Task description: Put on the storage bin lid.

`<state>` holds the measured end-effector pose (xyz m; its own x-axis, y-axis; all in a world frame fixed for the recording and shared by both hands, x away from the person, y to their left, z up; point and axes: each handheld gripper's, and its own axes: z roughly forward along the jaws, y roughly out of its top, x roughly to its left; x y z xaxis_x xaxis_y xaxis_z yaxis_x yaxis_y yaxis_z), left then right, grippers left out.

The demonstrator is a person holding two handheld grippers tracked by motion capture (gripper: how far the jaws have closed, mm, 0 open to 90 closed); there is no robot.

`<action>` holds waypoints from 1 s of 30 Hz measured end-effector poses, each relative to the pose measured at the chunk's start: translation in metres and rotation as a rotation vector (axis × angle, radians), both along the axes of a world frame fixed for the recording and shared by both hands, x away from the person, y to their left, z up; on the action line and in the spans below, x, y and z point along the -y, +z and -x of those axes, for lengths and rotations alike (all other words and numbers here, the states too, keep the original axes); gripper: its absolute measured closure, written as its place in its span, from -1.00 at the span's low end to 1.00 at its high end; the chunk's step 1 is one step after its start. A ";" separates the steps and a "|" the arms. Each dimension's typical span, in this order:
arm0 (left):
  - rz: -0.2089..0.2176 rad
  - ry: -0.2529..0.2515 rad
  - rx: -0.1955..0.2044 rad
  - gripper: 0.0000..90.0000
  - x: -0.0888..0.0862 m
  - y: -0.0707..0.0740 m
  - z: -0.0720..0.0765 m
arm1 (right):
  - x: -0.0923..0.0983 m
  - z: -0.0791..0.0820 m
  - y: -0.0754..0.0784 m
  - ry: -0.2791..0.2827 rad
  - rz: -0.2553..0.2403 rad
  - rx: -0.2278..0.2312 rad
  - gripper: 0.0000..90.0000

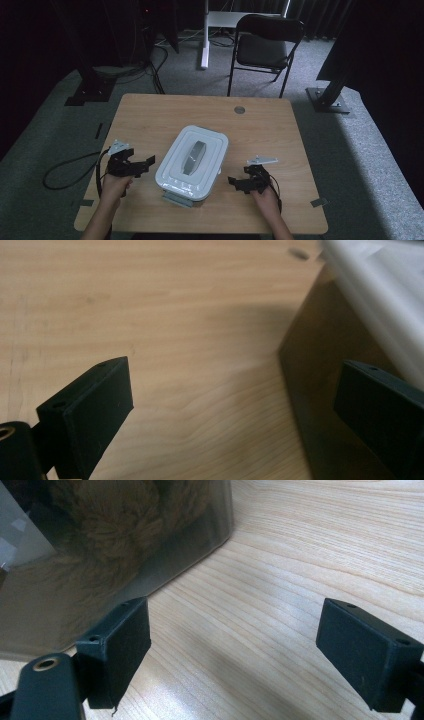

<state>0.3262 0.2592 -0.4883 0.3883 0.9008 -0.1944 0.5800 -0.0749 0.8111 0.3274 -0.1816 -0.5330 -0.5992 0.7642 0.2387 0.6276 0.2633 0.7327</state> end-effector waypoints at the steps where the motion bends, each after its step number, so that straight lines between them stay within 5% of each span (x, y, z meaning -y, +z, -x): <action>1: -0.005 -0.001 -0.008 -0.92 0.001 -0.005 -0.001 | 0.000 0.000 0.000 0.000 0.000 0.001 -0.70; 11: -0.039 -0.055 -0.069 -0.92 0.020 -0.035 -0.004 | 0.002 0.001 0.000 -0.004 -0.004 0.006 -0.70; 30: -0.035 -0.149 -0.046 -0.92 0.049 -0.033 0.017 | 0.009 0.003 0.003 -0.006 -0.005 0.009 -0.70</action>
<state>0.3088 0.2099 -0.5216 0.5095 0.8404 -0.1851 0.5970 -0.1903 0.7793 0.3243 -0.1903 -0.5304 -0.5969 0.7665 0.2368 0.6224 0.2562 0.7396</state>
